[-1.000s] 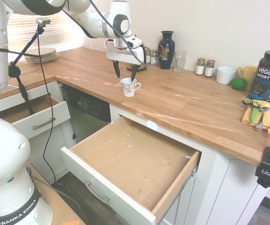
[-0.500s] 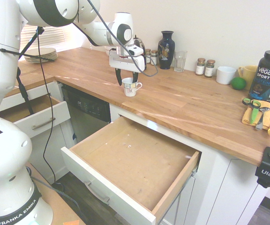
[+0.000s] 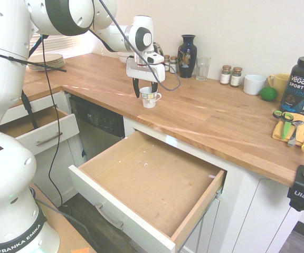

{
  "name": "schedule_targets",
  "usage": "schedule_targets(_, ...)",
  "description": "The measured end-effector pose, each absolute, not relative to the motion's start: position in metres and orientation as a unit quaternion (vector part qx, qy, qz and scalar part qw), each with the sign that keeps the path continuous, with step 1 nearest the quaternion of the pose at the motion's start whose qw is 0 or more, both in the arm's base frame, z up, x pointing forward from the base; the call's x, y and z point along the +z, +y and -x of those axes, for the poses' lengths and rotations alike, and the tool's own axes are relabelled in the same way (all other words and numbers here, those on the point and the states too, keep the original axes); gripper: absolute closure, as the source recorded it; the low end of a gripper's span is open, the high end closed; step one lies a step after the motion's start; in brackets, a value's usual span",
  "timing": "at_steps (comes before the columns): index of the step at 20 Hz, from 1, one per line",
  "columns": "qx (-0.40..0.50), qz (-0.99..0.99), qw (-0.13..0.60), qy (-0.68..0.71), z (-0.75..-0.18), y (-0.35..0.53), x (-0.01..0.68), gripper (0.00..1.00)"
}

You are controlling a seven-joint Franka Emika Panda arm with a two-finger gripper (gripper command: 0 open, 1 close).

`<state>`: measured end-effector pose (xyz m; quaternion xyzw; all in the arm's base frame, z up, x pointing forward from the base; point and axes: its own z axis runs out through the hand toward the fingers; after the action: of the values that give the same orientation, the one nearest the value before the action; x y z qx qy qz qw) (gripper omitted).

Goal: Put mug in the drawer

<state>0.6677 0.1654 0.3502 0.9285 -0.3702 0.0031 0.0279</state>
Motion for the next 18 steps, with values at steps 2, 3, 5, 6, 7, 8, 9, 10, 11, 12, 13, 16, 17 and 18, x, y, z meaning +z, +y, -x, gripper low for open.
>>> schedule_targets(2, 0.003, -0.928, 0.028, -0.371, -0.6680, 0.1653, 0.3507, 1.00)
schedule_targets(3, 0.003, -0.928, 0.028, -0.371, -0.6680, 0.1653, 0.3508, 1.00)
schedule_targets(5, 0.002, -0.927, 0.029, -0.373, -0.6679, 0.1653, 0.3499, 1.00)
schedule_targets(6, 0.002, -0.927, 0.029, -0.374, -0.6679, 0.1653, 0.3493, 1.00)
schedule_targets(7, 0.002, -0.927, 0.029, -0.375, -0.6679, 0.1653, 0.3489, 1.00)
schedule_targets(8, 0.001, -0.927, 0.029, -0.375, -0.6679, 0.1652, 0.3486, 1.00)
schedule_targets(9, 0.001, -0.926, 0.029, -0.375, -0.6679, 0.1652, 0.3485, 1.00)
schedule_targets(10, 0.001, -0.926, 0.029, -0.376, -0.6679, 0.1651, 0.3484, 1.00)
schedule_targets(11, 0.001, -0.926, 0.030, -0.376, -0.6679, 0.1650, 0.3484, 1.00)
schedule_targets(12, 0.001, -0.926, 0.030, -0.376, -0.6680, 0.1647, 0.3480, 1.00)
schedule_targets(13, 0.001, -0.926, 0.030, -0.377, -0.6680, 0.1644, 0.3475, 1.00)
schedule_targets(16, -0.001, -0.925, 0.031, -0.378, -0.6683, 0.1631, 0.3456, 1.00)
schedule_targets(17, -0.001, -0.925, 0.032, -0.378, -0.6684, 0.1628, 0.3447, 1.00)
schedule_targets(18, -0.002, -0.925, 0.032, -0.378, -0.6684, 0.1625, 0.3435, 1.00)
